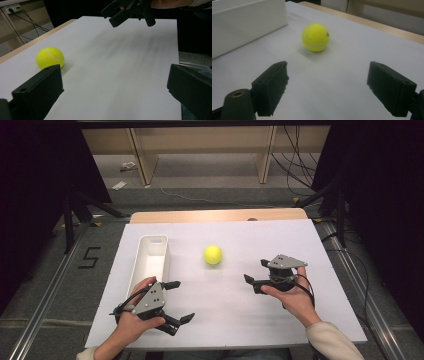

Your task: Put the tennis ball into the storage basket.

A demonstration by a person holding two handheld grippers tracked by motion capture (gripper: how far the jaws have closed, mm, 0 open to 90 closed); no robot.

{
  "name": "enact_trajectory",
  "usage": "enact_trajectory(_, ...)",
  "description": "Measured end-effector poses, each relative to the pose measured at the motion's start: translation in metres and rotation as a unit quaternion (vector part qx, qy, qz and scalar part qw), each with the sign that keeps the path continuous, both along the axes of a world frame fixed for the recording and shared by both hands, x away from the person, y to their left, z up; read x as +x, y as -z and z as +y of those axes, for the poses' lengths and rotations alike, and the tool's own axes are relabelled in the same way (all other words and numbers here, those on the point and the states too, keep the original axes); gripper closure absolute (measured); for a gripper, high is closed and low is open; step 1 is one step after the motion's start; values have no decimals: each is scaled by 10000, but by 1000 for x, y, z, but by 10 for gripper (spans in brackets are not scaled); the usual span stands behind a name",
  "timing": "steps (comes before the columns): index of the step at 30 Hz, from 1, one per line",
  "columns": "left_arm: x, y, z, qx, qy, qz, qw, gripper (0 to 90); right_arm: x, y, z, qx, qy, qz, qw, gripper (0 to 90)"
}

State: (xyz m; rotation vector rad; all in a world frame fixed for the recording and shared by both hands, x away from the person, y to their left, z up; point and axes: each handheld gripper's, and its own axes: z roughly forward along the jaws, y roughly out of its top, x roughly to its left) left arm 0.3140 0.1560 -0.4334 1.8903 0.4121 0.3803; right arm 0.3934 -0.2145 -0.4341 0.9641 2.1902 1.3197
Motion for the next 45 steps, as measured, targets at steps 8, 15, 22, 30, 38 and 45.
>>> enact_trajectory(8, 0, 0, -1, -12, 11, -5, 10000, 0, 9, 1, 15, -55, -78, 23, 10000, 171)
enact_trajectory(15, 0, -1, -1, -22, 15, -6, 10000, 0, 17, 4, 26, -77, -118, 51, 9999, 171)
enact_trajectory(22, -1, -1, -1, -18, 33, -15, 10000, 0, 21, 8, 35, -136, -175, 103, 9997, 169)
enact_trajectory(30, -1, -1, -1, -20, 43, -13, 10000, 0, 26, 9, 44, -135, -228, 127, 9996, 167)
enact_trajectory(38, -1, -1, -2, -8, 59, -11, 10000, 0, 30, 11, 48, -125, -232, 155, 9995, 166)
enact_trajectory(45, -1, -1, -2, -5, 61, -22, 10000, 0, 37, 11, 54, -88, -228, 180, 9995, 166)
